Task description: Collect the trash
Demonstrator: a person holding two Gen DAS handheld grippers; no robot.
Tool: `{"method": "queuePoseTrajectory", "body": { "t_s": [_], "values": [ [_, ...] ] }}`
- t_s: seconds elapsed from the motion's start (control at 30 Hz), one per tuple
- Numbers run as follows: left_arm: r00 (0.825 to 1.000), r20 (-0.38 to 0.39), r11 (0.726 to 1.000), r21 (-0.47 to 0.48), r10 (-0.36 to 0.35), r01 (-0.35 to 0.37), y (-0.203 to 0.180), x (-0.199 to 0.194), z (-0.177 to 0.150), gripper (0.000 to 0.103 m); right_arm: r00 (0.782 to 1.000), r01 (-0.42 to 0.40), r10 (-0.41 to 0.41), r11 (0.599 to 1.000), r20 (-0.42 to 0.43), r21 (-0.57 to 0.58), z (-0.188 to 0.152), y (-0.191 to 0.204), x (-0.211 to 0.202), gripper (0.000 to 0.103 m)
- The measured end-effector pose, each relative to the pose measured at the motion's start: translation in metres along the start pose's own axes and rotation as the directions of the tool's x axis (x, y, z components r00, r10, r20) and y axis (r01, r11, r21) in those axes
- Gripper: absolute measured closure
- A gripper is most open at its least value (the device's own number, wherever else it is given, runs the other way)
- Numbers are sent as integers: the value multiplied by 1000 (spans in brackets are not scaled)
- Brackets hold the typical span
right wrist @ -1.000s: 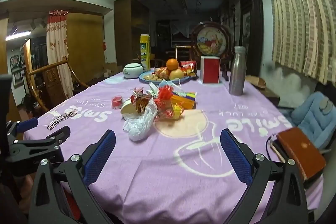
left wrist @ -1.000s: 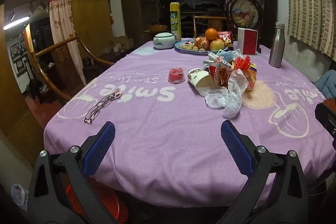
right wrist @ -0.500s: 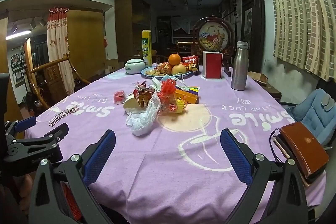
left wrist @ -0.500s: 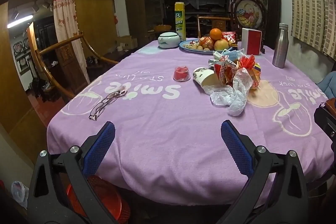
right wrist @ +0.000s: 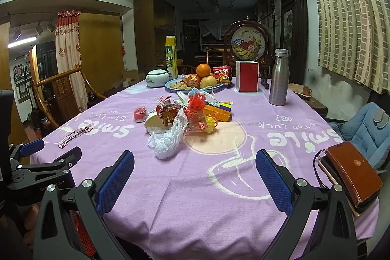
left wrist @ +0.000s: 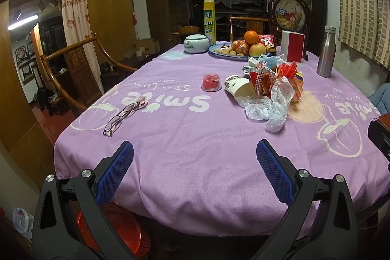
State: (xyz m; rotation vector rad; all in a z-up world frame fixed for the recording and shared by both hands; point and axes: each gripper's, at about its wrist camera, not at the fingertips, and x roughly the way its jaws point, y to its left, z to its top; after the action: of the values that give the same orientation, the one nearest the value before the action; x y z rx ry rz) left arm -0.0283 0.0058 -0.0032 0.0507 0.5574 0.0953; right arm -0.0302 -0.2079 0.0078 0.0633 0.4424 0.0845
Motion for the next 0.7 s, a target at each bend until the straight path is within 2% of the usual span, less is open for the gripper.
{"method": "queuePoseTrajectory", "body": {
  "t_s": [0.7],
  "values": [
    [1000, -17, 1000, 15, 12, -11, -5, 0, -1, 6, 1000, -5, 5, 1000, 9, 3, 1, 0, -2, 5]
  ]
}}
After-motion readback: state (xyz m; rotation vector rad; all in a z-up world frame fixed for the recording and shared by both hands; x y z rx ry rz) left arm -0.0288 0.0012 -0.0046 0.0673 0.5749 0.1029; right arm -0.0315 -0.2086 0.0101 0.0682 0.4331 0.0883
